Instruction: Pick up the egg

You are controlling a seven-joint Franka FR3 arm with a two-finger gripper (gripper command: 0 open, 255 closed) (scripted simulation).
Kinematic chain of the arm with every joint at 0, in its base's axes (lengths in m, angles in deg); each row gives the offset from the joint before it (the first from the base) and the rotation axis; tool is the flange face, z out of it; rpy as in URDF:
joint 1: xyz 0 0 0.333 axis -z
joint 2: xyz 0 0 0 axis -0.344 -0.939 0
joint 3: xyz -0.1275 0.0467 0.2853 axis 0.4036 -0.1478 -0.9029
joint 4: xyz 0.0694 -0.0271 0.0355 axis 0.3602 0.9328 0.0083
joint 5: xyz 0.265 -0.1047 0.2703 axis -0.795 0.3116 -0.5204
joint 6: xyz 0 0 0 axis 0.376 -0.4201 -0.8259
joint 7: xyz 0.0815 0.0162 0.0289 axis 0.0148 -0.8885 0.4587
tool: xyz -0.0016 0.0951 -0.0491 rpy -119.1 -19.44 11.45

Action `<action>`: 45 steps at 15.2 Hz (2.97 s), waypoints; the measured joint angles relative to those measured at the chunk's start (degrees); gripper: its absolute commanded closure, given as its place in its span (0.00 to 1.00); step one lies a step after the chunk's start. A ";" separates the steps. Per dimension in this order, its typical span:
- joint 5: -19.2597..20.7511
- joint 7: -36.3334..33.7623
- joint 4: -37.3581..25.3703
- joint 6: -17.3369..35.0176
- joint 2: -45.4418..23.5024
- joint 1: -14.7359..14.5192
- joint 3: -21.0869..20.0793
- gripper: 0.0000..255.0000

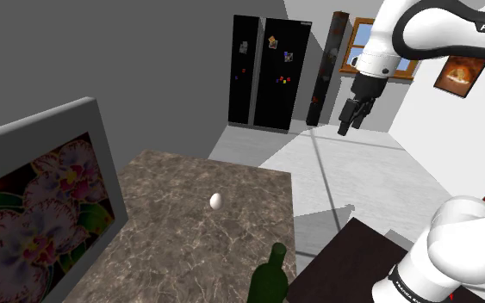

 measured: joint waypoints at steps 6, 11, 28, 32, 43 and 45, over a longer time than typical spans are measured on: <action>-0.95 -0.06 -0.07 5.76 -7.17 -1.06 -0.63 0.00; -2.25 -0.36 -0.87 11.89 -15.70 -2.44 -1.78 0.00; -4.74 -0.03 -18.51 25.28 -52.02 -6.19 -5.05 0.00; -4.76 0.09 -25.35 25.96 -60.77 -6.93 -5.70 0.00; -4.03 -0.09 -52.94 21.90 -87.67 -9.81 -7.16 0.00; -3.88 -0.10 -58.17 20.46 -91.98 -10.35 -7.33 0.00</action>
